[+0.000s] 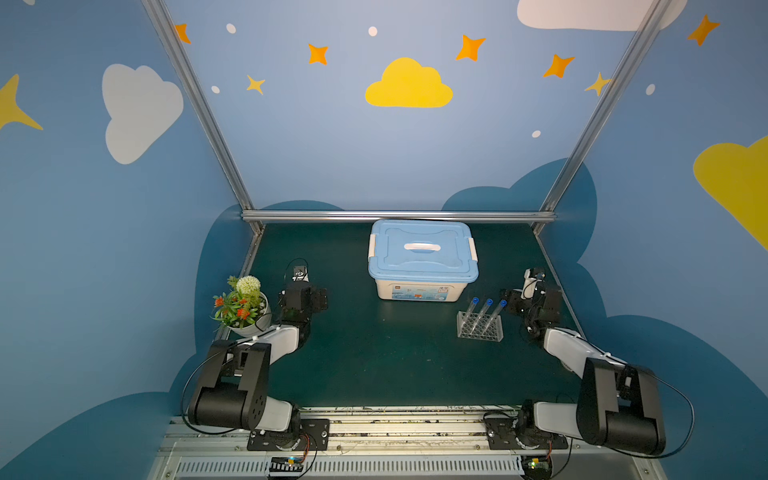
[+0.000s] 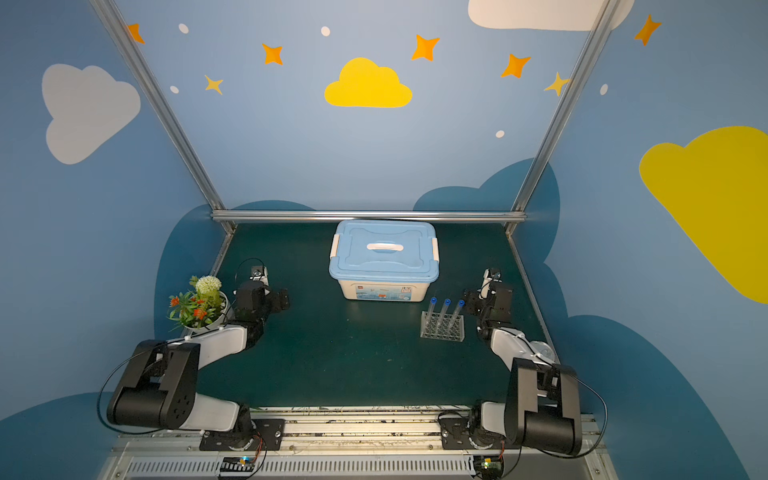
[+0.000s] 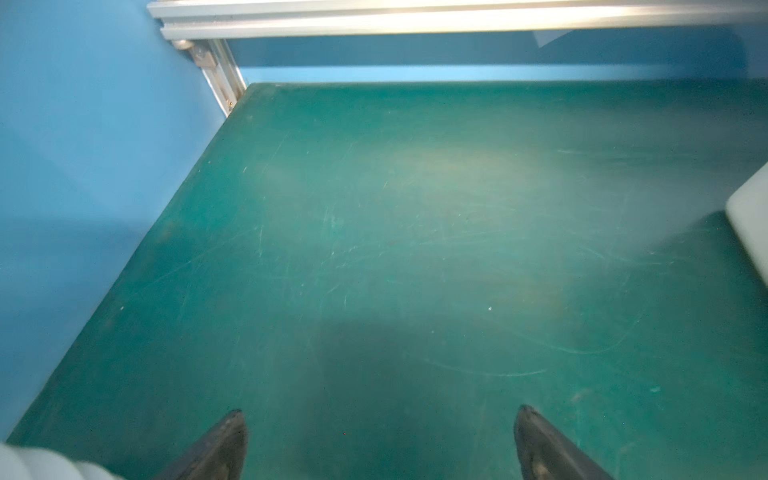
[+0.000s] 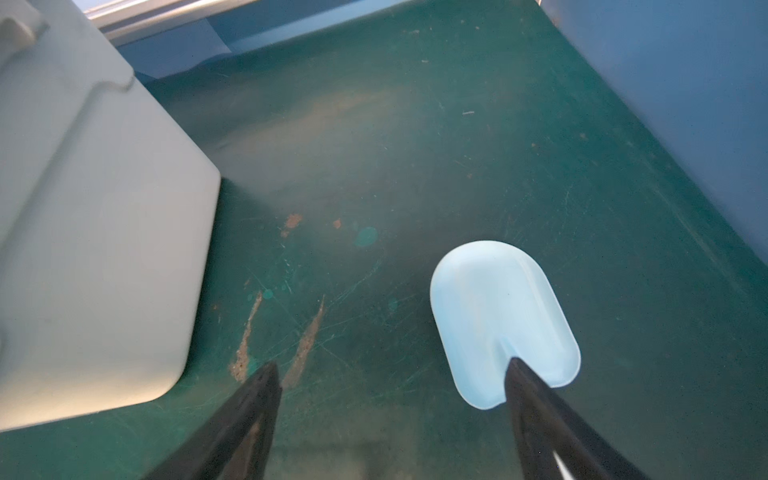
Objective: Organize the chemistry lab equipment
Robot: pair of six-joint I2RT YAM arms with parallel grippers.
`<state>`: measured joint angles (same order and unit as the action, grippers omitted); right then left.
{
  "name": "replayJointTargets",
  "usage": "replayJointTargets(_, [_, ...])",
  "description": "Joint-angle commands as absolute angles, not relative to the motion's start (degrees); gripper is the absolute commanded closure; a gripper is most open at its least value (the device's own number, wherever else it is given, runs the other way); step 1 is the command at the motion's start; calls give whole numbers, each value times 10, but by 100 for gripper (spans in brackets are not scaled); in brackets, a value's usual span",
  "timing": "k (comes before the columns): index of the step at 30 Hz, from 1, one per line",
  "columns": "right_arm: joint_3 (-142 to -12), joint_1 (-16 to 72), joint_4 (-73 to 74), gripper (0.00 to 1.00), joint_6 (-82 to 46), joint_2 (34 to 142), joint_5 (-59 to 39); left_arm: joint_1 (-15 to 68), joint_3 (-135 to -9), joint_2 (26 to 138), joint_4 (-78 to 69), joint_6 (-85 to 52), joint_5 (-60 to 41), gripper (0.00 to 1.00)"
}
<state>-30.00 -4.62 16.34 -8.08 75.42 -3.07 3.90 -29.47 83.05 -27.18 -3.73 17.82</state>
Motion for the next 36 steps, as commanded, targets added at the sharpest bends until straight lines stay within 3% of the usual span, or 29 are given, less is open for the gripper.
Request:
replayJointTargets(1, [-286,-37,215,16,-77,751,-38,32,-305,841,-297,-20,156,0])
replayJointTargets(6, [-283,-31,231,16,-78,764,-32,23,-250,861,-417,-18,142,0])
replayJointTargets(16, [-282,-13,278,16,-65,818,-21,6,-243,867,-426,-26,111,0])
replayJointTargets(19, [-283,-6,279,16,-62,822,-10,3,-219,886,-493,-28,102,0])
replayJointTargets(36, [-290,3,271,14,-59,827,10,2,-229,879,-463,-26,99,0])
